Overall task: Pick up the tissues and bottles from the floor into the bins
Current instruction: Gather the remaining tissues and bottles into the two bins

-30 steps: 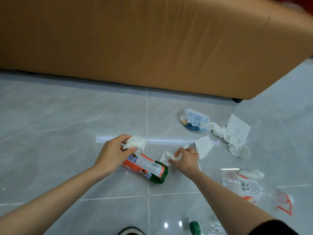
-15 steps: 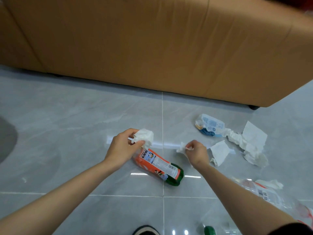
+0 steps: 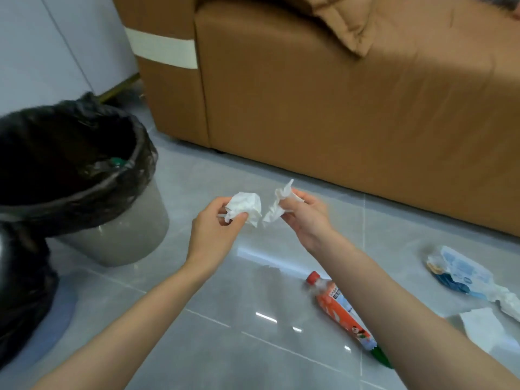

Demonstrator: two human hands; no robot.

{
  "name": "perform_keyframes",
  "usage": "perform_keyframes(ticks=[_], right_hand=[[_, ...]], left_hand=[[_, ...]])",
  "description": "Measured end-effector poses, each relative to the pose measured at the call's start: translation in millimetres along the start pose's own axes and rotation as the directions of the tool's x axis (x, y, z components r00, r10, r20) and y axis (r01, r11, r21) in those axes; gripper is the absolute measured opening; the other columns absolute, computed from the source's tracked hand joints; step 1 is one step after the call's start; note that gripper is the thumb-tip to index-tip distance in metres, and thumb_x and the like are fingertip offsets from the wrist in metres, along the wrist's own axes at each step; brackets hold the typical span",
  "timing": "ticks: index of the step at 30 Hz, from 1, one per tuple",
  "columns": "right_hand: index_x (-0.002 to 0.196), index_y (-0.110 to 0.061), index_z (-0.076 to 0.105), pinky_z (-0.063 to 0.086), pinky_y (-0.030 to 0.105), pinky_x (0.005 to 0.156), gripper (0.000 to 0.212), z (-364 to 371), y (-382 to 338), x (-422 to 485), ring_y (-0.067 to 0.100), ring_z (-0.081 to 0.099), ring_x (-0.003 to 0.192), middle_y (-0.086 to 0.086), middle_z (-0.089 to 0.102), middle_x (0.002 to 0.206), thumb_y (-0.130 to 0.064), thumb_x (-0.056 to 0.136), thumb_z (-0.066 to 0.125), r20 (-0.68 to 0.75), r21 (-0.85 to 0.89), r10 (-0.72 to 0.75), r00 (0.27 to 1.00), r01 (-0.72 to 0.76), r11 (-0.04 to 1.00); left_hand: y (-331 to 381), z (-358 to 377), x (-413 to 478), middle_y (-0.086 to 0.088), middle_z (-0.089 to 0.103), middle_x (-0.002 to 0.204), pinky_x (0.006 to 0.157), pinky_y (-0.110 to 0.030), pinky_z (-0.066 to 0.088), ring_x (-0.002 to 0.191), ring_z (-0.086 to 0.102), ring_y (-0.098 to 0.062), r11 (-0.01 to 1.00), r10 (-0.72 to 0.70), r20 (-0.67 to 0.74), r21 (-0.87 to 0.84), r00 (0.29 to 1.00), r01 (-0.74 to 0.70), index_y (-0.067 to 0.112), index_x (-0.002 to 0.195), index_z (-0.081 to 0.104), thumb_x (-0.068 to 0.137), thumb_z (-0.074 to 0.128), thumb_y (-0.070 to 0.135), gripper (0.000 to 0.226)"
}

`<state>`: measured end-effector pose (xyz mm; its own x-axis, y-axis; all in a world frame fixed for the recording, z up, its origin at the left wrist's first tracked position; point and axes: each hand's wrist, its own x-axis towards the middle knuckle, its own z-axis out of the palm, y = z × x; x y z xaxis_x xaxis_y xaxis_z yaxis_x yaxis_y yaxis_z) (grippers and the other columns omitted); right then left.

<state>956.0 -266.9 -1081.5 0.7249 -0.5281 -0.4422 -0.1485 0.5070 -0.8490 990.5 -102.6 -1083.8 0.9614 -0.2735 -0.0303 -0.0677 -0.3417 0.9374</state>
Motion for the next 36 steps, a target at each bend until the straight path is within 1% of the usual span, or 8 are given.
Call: perform_keyframes(ticks=[5,9,13,20,24,27,30,36], right_hand=[[0.113,0.002,0.062,0.054,0.018,0.060,0.032,80.4,-12.1,-35.1,0.011,0.064,0.067,0.009,0.068,0.090,0.009,0.082,0.058,0.167,-0.042,-0.036,0.985,0.044,0.998],[0.113,0.000,0.064,0.053,0.019,0.061,0.033,135.3,-21.8,-60.8,0.012,0.064,0.075,0.009,0.069,0.094,0.006,0.081,0.062,0.305,-0.077,-0.063,0.950,0.090,0.993],[0.110,-0.004,0.066,0.054,0.021,0.062,0.031,188.4,-25.2,-85.3,0.014,0.069,0.081,0.011,0.070,0.105,0.004,0.080,0.065,0.423,-0.101,-0.078,0.903,0.133,0.986],[0.100,-0.002,0.069,0.060,0.028,0.070,0.020,289.1,11.0,-131.5,0.021,0.071,0.085,0.013,0.071,0.098,0.005,0.082,0.065,0.638,-0.241,-0.037,0.769,0.245,0.939],[0.102,-0.005,0.070,0.060,0.026,0.067,0.020,330.8,46.2,-157.8,0.013,0.070,0.076,0.011,0.071,0.093,0.000,0.083,0.066,0.756,-0.310,0.009,0.655,0.346,0.885],[0.089,-0.016,0.072,0.059,0.026,0.064,0.011,346.9,71.1,-163.5,0.011,0.068,0.074,-0.002,0.071,0.082,-0.009,0.082,0.068,0.793,-0.357,-0.097,0.601,0.588,0.726],[0.081,-0.029,0.069,0.043,0.019,0.052,0.006,354.7,88.3,-163.3,0.003,0.053,0.051,-0.021,0.055,0.054,-0.023,0.082,0.066,0.848,-0.392,-0.214,0.484,0.847,0.360],[0.090,-0.031,0.072,0.050,0.029,0.074,0.020,360.2,124.2,-163.2,0.011,0.061,0.083,-0.012,0.068,0.085,-0.016,0.085,0.060,0.929,-0.369,0.012,0.371,0.926,-0.084]], left_hand=[[22.1,-66.6,-1.8,0.013,0.065,0.090,0.072,-0.029,0.055,0.080,0.064,-0.009,0.995,0.097,-0.146,0.010,0.985,-0.096,0.033,0.099,0.061,0.084,0.068,0.021,0.020],[39.3,-124.8,-7.2,0.016,0.065,0.086,0.067,-0.011,0.049,0.076,0.063,-0.002,0.981,0.193,-0.245,0.068,0.950,-0.182,0.036,0.100,0.061,0.086,0.066,0.021,0.021],[44.4,-178.5,-15.2,0.022,0.064,0.094,0.073,-0.024,0.057,0.085,0.063,0.001,0.972,0.232,-0.312,0.114,0.921,-0.206,0.045,0.101,0.056,0.087,0.064,0.023,0.028],[16.7,-265.9,-40.7,0.012,0.060,0.108,0.085,-0.040,0.055,0.099,0.060,-0.009,0.993,0.114,-0.523,0.061,0.844,-0.097,0.029,0.117,0.054,0.093,0.050,0.015,0.028],[-16.6,-312.6,-58.8,0.008,0.049,0.126,0.090,-0.028,0.047,0.109,0.050,-0.008,0.986,0.071,-0.561,0.164,0.825,0.027,0.030,0.129,0.044,0.096,0.038,0.012,0.038],[-38.7,-345.3,-69.0,0.003,0.049,0.126,0.086,-0.027,0.044,0.108,0.049,-0.016,0.934,0.071,-0.564,0.328,0.823,0.144,0.028,0.139,0.034,0.094,0.040,0.013,0.047],[-63.2,-376.8,-73.7,-0.008,0.057,0.094,0.063,-0.032,0.039,0.084,0.051,-0.024,0.859,-0.001,-0.568,0.421,0.823,0.292,0.029,0.145,0.021,0.089,0.045,0.011,0.063],[-102.7,-397.8,-74.8,-0.004,0.063,0.078,0.067,-0.041,0.053,0.071,0.061,-0.020,0.763,-0.214,-0.501,0.450,0.839,0.463,0.021,0.144,0.023,0.085,0.058,0.014,0.069]])
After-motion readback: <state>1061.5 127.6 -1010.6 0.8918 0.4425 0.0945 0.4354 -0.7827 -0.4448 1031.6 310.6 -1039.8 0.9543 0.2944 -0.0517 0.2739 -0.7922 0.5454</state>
